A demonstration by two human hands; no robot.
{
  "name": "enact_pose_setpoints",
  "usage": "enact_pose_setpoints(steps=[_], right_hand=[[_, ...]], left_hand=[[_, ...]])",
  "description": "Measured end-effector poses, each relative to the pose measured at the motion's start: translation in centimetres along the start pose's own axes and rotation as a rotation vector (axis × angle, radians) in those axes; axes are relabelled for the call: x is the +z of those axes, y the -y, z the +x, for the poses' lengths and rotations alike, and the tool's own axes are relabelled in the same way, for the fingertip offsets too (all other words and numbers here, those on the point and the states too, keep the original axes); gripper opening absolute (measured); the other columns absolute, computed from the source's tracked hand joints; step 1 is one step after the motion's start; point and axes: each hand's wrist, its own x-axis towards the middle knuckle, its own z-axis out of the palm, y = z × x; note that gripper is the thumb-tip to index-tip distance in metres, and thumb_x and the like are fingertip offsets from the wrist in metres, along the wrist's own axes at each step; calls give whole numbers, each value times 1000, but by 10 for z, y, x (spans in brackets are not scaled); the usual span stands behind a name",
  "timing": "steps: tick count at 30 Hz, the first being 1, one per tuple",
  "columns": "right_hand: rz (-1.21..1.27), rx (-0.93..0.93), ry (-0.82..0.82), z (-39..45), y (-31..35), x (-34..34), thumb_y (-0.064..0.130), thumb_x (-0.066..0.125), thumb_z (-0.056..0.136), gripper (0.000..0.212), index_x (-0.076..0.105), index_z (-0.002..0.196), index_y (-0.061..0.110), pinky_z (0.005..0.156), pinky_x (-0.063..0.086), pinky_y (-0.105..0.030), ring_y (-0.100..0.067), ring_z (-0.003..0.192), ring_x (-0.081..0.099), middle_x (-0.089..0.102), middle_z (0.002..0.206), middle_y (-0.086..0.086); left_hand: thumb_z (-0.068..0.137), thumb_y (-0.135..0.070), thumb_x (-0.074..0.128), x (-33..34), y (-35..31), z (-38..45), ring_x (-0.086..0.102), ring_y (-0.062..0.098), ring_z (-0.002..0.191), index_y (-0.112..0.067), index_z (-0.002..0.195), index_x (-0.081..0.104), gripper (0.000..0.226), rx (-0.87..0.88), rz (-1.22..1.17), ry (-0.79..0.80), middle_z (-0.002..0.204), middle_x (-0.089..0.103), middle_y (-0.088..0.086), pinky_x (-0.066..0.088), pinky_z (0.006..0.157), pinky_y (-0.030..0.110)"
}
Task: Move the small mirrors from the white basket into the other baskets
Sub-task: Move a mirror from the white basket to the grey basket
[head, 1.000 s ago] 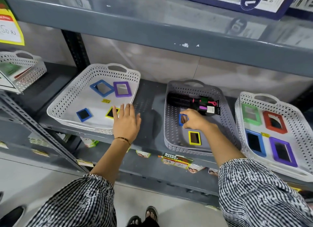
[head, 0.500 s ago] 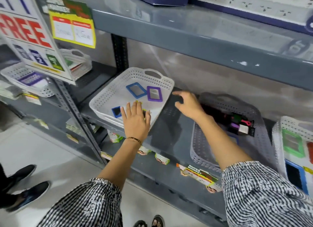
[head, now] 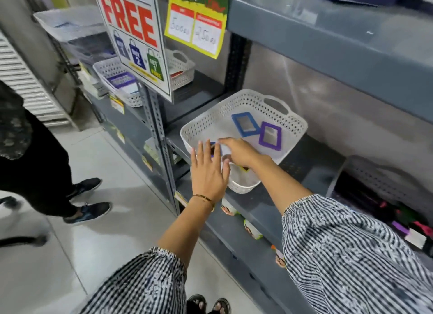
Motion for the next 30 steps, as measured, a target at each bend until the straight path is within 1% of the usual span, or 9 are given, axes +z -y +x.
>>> enact_pose_setpoints(steps=[6,9,13,16,18,21,24,27,30], right_hand=[[27,-53,48,10,-3,4,7,56,90,43,50,132,19,89,45,-26,-23,113,60,59,131,-9],[40,-58,32,13,-7,3,10,60,89,41,55,128,21,78,41,-23,-19,103,60,64,123,-8],[-15,-7,32,14,-12,1,20,67,84,44,55,127,18,92,50,-36,-29,113,59,61,124,-10],[-59,11,8,9,-17,-4,23,70,80,51,53,127,12,94,49,-39,-31,114,57,57,127,-12],[-42,14,-51,2,-22,-9,23,73,76,53,55,123,7,92,49,-39,-32,114,56,55,126,-14],[43,55,-150,-21,-33,-24,18,73,73,62,52,128,2,100,46,-40,-30,122,51,52,134,-15],[114,119,-252,-55,-51,-41,18,74,72,66,50,132,4,102,41,-33,-26,123,49,50,135,-13],[162,223,-350,-98,-73,-55,16,73,74,69,46,137,10,104,27,-15,-20,131,43,47,142,-9],[160,298,-470,-151,-94,-68,11,76,71,66,51,132,3,100,30,-14,-23,127,50,54,138,-14]], left_hand=[[91,-42,14,2,-1,-1,15,34,143,-12,142,27,61,-12,12,-3,152,25,20,3,116,45],[91,-41,16,1,-1,-1,15,35,143,-13,142,27,59,-8,15,8,152,24,20,5,116,46],[94,-35,30,0,-2,-1,18,37,142,-13,140,31,51,-3,2,-3,151,27,21,8,116,47],[92,-39,21,-2,-4,-1,20,38,141,-10,139,32,57,-2,15,8,149,29,23,8,116,47],[91,-42,17,-2,-3,-2,17,37,142,-9,141,29,61,-4,40,26,150,28,21,3,116,45],[93,-44,21,-2,-4,-1,14,35,143,-6,141,27,62,-8,56,34,151,28,19,-4,115,42],[92,-44,20,-4,-21,-3,22,39,140,0,136,35,65,57,15,19,146,36,23,3,115,45],[91,-43,23,-2,-52,-4,28,42,136,2,133,39,64,190,-27,40,141,41,25,8,116,47],[93,-40,31,4,-92,-6,31,43,134,4,132,39,59,292,-84,96,139,43,28,14,116,50]])
